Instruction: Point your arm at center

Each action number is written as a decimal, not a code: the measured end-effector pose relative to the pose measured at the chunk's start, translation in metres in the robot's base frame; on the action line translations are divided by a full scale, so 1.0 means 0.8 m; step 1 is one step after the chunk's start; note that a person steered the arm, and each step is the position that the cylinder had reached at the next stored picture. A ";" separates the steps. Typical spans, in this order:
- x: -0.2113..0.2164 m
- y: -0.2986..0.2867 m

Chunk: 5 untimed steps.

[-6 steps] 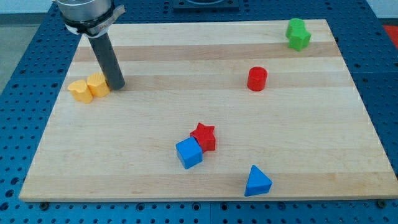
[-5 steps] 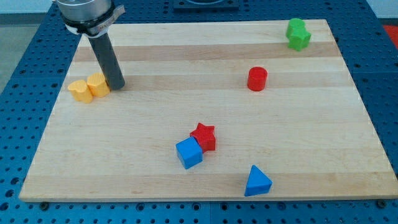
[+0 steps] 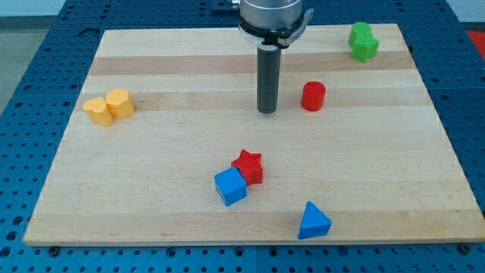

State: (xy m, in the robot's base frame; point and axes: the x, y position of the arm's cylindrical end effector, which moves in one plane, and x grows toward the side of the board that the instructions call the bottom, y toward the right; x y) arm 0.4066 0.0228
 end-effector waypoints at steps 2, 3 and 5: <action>-0.001 -0.013; -0.013 -0.036; -0.074 -0.059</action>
